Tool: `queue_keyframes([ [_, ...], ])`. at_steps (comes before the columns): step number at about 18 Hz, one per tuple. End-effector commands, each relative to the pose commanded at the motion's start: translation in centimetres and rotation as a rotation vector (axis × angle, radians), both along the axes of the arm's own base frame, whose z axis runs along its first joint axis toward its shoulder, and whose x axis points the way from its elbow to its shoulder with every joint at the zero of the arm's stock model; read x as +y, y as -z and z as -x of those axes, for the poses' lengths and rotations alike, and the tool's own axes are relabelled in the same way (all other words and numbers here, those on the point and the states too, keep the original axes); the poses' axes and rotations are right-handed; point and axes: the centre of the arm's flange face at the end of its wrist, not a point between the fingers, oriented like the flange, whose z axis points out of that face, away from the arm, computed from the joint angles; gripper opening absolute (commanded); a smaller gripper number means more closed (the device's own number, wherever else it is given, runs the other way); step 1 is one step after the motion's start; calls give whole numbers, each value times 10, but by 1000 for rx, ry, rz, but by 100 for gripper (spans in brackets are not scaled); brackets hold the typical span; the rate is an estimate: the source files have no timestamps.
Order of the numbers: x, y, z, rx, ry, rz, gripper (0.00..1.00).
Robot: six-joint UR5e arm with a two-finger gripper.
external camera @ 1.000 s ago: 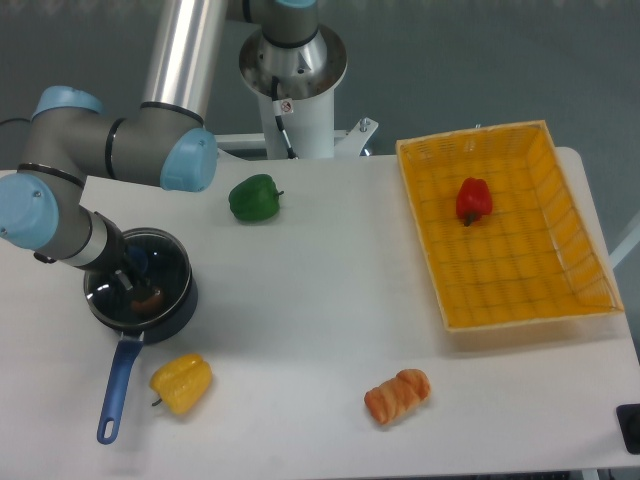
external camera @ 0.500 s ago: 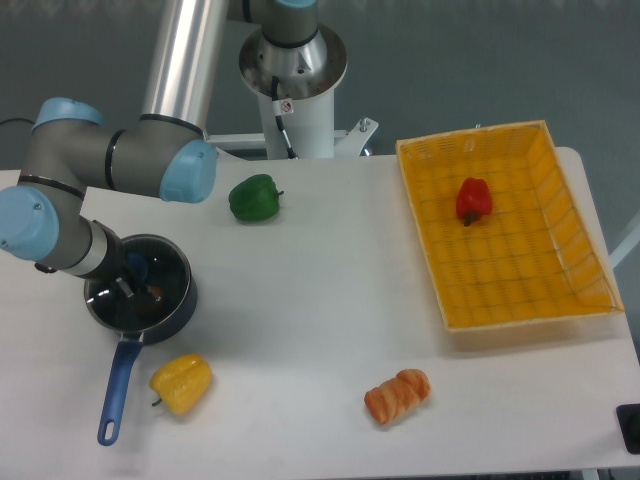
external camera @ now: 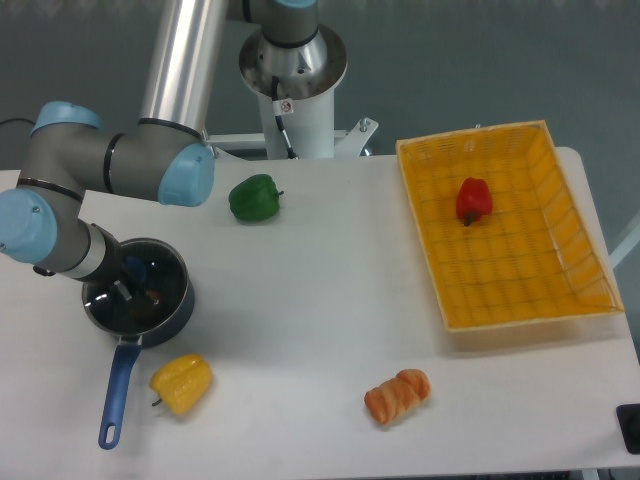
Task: Close the pot lid
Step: 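Adjust the lid on the saucepan rim while holding the knob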
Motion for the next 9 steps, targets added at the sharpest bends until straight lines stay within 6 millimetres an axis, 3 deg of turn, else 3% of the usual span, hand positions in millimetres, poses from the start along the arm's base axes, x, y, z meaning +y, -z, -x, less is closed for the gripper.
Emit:
queue_keyframes([
  [5, 1, -1, -6, 1, 9, -4, 87],
  [9, 1, -2, -6, 1, 11, -6, 91],
])
